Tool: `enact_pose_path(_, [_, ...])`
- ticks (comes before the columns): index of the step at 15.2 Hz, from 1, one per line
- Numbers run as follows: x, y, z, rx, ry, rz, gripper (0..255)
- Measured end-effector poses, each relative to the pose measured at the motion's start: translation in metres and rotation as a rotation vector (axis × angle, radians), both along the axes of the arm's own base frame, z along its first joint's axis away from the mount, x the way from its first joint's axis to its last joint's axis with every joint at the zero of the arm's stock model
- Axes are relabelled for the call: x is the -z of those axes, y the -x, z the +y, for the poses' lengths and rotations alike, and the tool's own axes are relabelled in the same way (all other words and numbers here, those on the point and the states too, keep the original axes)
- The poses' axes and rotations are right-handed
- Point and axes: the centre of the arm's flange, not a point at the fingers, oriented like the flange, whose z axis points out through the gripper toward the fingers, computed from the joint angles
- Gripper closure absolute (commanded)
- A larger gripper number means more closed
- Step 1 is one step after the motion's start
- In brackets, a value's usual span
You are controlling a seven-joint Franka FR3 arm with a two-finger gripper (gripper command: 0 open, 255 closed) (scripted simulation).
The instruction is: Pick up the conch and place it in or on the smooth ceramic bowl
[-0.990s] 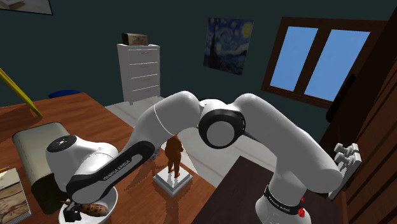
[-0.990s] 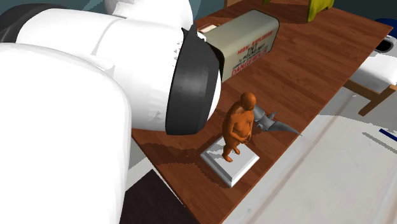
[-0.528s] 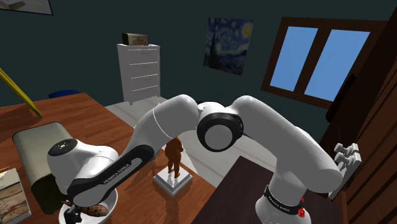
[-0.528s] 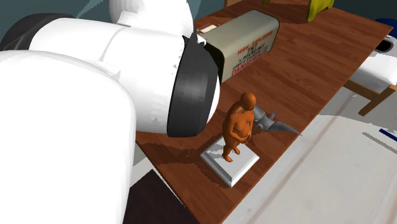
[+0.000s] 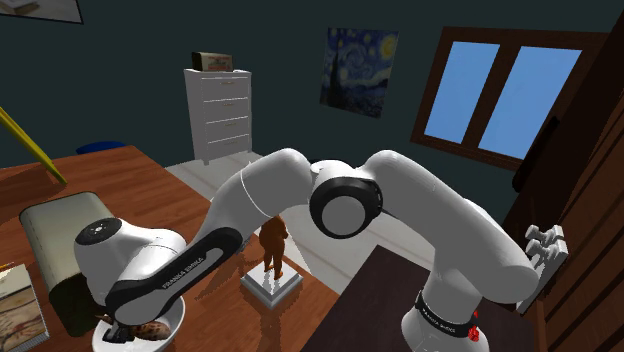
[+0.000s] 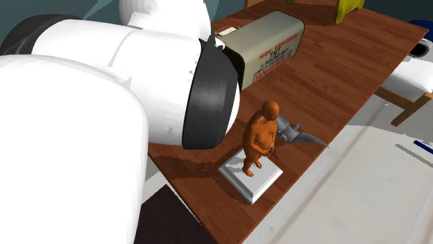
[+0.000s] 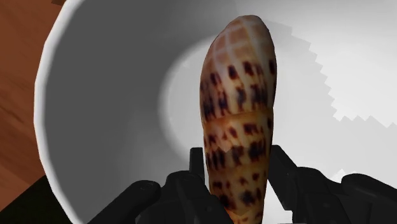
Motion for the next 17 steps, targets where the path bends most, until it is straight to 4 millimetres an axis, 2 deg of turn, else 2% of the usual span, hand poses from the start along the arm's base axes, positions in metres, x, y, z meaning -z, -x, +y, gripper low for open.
enact_pose_path(6, [-0.006,0.0,0.0,0.0,0.0,0.001,255])
enact_pose_path(17, [-0.063,0.0,0.001,0.0,0.001,0.001,255])
